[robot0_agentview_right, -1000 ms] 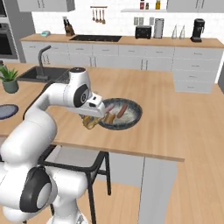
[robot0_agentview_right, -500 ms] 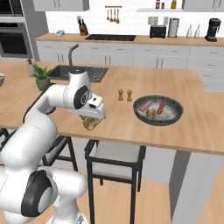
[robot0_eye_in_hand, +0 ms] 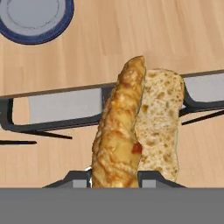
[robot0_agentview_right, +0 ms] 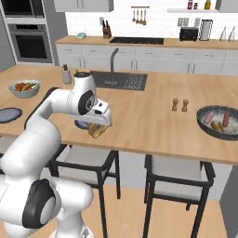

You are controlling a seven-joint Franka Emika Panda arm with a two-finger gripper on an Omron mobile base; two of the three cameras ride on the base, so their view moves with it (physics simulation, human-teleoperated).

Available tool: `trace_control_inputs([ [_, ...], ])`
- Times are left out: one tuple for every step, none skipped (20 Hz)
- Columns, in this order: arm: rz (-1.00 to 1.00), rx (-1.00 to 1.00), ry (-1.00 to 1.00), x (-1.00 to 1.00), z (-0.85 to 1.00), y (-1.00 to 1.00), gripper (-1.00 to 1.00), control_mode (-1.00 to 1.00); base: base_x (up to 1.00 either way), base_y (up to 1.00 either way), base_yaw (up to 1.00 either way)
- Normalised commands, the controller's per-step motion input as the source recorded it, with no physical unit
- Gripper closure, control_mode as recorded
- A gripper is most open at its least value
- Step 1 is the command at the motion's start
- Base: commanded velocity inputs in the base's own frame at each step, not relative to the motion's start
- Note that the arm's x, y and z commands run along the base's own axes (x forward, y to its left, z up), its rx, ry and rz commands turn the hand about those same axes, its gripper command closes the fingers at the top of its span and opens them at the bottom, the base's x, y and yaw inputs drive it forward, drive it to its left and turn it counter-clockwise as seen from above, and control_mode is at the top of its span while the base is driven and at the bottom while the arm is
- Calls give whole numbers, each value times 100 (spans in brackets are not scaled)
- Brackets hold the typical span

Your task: Place one bun and one sausage from the bowl on each plate.

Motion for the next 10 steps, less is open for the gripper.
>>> trace_control_inputs([
  [0,0,0,0,0,0,100,100,26,100,0],
  [0,0,0,0,0,0,100,100,26,100,0],
  [0,0,0,0,0,0,100,100,34,100,0],
  [0,0,0,0,0,0,100,100,49,65,0],
  [0,0,0,0,0,0,100,100,51,47,0],
  [0,0,0,0,0,0,100,100,50,13,0],
  [0,0,0,0,0,0,100,100,53,0,0],
  [0,0,0,0,0,0,100,100,59,0,0],
  [0,0,0,0,0,0,100,100,57,0,0],
  [0,0,0,0,0,0,100,100,56,-10,0],
])
